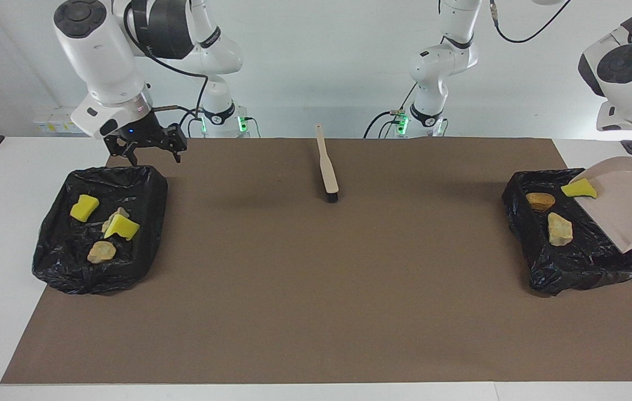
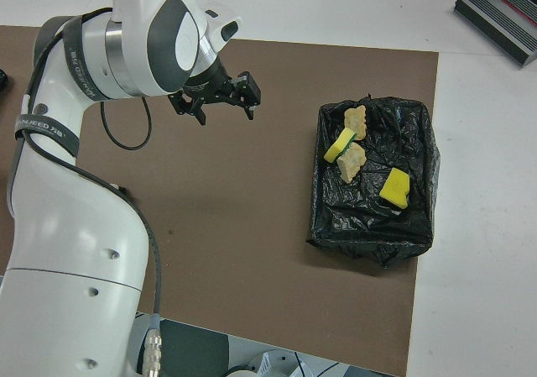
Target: Sweep and dump trash in bin
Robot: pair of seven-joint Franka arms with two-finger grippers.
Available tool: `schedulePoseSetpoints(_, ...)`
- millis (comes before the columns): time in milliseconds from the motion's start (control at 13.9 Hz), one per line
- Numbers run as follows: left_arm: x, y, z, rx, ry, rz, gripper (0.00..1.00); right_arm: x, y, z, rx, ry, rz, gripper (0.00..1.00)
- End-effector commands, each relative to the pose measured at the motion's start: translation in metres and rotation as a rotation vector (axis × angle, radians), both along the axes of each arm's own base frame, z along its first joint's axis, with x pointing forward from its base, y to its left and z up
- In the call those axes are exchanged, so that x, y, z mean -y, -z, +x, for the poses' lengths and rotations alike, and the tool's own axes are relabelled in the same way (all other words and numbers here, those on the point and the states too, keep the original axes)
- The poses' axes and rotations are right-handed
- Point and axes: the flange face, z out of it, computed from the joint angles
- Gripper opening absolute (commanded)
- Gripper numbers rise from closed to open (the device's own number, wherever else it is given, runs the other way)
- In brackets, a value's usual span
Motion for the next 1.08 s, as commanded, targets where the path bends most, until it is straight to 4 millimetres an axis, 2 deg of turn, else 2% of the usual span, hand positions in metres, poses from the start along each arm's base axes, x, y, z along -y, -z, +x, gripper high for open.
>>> schedulePoseSetpoints(0, 0.008, -0.007, 0.007, 0.006, 0.028, 0.048, 0.0, 0.014, -0.018, -0.001, 0.018, 0.02, 0.001, 1.0)
schedulePoseSetpoints(144, 0.027, -0.007, 0.012, 0.002, 0.06, 0.054, 0.0, 0.012, -0.022, -0.001, 0.032, 0.122, 0.006, 1.0)
schedulePoseSetpoints(360, 0.032, -0.01, 0.017, 0.032, 0.063, 0.062, 0.0, -0.006, -0.039, -0.01, 0.064, 0.172, 0.015, 1.0)
schedulePoseSetpoints(432, 0.049, -0.012, 0.022, 0.04, 0.088, 0.105, 0.0, -0.006, -0.038, -0.01, 0.062, 0.156, 0.014, 1.0)
schedulePoseSetpoints(504, 0.057, -0.015, 0.023, 0.055, 0.103, 0.141, 0.0, 0.0, -0.038, -0.01, 0.061, 0.144, 0.013, 1.0)
schedulePoseSetpoints(648, 0.057, -0.017, 0.023, 0.049, 0.104, 0.174, 0.0, 0.008, -0.04, -0.012, 0.06, 0.114, 0.016, 1.0)
schedulePoseSetpoints(792, 0.07, -0.018, 0.024, 0.047, 0.135, 0.198, 0.0, 0.015, -0.049, -0.019, 0.075, 0.123, 0.015, 1.0)
schedulePoseSetpoints(1007, 0.081, -0.012, 0.026, 0.021, 0.156, 0.258, 0.0, 0.009, -0.047, -0.022, 0.072, 0.148, 0.015, 1.0)
